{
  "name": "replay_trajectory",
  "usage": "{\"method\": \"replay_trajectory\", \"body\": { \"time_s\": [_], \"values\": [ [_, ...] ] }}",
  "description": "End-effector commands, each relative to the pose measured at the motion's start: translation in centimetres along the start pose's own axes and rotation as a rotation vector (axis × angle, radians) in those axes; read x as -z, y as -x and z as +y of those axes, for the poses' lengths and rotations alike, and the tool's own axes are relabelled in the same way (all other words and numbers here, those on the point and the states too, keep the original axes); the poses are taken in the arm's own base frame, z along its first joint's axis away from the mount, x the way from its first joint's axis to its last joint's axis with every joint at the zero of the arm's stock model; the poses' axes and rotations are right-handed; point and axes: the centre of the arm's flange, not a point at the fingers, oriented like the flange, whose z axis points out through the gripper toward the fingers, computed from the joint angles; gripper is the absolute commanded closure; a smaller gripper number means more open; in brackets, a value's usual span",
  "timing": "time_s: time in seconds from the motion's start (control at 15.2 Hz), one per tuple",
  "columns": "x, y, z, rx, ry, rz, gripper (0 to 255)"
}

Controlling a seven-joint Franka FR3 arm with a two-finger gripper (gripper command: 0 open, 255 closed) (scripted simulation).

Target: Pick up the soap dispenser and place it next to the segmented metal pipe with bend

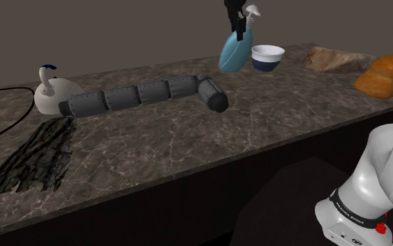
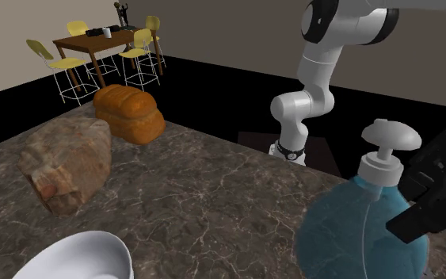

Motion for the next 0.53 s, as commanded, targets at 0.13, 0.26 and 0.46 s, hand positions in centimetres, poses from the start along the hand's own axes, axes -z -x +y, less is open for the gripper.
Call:
{"method": "replay_trajectory", "body": {
  "time_s": [0.13,0.26,0.46],
  "values": [
    [-1.9,-0.6,-0.6,0.000,0.001,0.001,255],
    [-2.9,-0.8,-0.9,0.000,0.001,0.001,255],
    [-4.4,-1.3,-1.4,0.000,0.001,0.001,255]
  ]
}}
